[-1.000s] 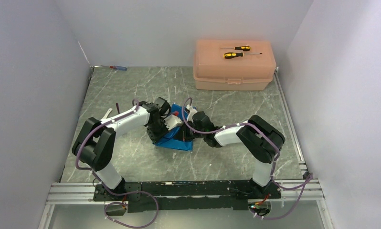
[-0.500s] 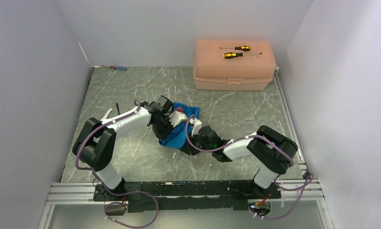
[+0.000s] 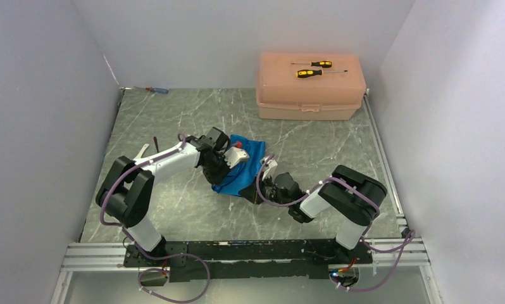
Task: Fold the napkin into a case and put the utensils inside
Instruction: Smooth out the 2/3-rectangle-folded napkin at the center of the board.
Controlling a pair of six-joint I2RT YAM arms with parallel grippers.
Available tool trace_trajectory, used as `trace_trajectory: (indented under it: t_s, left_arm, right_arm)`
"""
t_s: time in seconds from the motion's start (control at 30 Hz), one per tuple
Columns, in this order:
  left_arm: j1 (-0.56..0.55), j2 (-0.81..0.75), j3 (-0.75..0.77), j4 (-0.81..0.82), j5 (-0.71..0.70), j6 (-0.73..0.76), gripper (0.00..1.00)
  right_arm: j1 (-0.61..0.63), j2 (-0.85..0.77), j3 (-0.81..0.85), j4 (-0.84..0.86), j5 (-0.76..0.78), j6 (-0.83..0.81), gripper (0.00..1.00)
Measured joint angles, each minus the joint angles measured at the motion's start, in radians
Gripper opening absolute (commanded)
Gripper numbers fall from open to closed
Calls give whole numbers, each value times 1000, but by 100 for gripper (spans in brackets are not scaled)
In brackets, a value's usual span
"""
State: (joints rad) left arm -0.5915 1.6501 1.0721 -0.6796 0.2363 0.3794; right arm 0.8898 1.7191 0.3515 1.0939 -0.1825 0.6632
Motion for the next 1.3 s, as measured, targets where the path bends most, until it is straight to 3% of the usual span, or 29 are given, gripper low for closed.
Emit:
trace_trajectory:
  t_s: [0.5, 1.3]
  left_arm:
    - [0, -6, 0, 1, 10, -3, 3]
    - [-22, 42, 50, -25, 108, -56, 4]
  right_arm:
    - [53, 90, 73, -48, 119, -98, 6]
    - [122, 159, 75, 68, 201, -200, 1]
